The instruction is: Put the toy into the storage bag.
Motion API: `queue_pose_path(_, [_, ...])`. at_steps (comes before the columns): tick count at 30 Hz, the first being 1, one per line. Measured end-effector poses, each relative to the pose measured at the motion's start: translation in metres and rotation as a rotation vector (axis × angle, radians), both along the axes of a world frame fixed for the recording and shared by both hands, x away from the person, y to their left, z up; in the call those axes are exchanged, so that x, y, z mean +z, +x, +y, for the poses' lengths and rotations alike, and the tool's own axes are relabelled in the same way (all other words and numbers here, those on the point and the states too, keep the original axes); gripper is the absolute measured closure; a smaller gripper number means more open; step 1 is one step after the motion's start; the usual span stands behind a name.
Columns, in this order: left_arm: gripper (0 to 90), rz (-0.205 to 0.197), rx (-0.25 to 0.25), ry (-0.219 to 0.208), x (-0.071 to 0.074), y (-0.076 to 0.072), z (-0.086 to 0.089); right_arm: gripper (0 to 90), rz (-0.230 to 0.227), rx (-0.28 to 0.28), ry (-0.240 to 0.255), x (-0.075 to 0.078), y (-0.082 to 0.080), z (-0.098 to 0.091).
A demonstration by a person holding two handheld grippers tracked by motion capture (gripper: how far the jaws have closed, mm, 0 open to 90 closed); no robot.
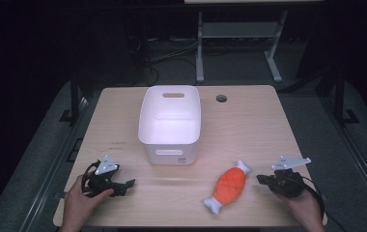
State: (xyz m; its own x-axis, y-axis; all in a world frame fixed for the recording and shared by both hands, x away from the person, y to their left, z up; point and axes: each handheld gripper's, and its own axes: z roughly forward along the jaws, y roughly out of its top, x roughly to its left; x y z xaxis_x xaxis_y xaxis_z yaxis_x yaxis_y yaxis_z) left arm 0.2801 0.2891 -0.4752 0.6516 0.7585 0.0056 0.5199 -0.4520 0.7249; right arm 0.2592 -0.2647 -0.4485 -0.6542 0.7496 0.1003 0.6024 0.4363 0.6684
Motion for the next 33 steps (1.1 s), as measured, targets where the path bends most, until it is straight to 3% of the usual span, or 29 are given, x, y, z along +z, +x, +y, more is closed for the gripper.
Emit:
queue_pose_path(10, [12.6,0.0,0.0,0.0,0.0,0.0,0.0,89.8,0.025,0.038,-0.014,-0.003,0.013,0.016])
queue_pose_path(33, [12.7,0.0,0.0,0.0,0.0,0.0,0.0,89.8,0.029,0.081,-0.051,-0.003,0.041,0.041])
